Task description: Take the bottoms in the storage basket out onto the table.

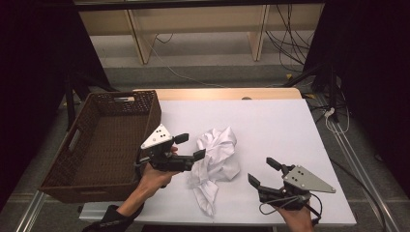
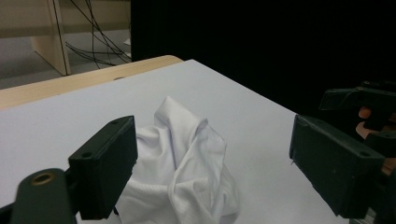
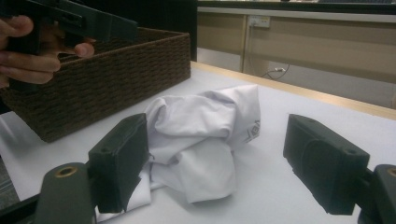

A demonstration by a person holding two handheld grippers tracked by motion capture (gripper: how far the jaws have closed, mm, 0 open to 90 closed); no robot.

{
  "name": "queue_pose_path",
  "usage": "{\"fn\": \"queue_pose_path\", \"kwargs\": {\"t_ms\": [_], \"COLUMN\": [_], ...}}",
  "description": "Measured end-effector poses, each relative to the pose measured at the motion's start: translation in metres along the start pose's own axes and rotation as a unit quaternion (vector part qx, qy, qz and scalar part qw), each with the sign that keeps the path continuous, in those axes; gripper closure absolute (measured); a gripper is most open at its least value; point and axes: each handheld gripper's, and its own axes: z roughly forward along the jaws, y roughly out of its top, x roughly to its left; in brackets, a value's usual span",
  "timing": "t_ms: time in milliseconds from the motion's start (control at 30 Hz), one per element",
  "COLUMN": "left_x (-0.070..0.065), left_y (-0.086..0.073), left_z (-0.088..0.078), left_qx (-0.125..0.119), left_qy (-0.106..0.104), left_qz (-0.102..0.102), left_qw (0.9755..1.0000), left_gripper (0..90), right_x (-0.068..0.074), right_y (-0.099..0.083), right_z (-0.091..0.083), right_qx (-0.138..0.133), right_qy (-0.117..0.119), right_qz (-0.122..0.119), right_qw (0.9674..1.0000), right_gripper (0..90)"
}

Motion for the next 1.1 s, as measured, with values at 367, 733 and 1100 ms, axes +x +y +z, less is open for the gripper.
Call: {"fn": "queue_pose_path", "kwargs": {"t_ms": [367,733,1100], "left_x": [0.001,0.0,-0.004], "left_y": [-0.007,-0.028,-0.041], "left_z": [-0.005,-0.007,-0.013], "left_qx": [-0.007,0.008,0.002], "left_qy": [0.01,0.013,0.009], "left_qz": [0.005,0.009,0.001], "left_qw": [0.9999,0.9998,1.0], "left_gripper": [15.3,15.6,15.6], "right_x": [-0.001,0.0,0.0], "right_y": [0.0,0.0,-0.001], "right_z": [0.0,0.0,0.001], "right_qx": [-0.003,0.0,-0.002], "right_qy": [0.001,0.001,0.003], "right_qz": [0.004,0.003,0.004], "right_qw": [1.0,1.0,1.0], "right_gripper": [23.2,23.3,23.2]}}
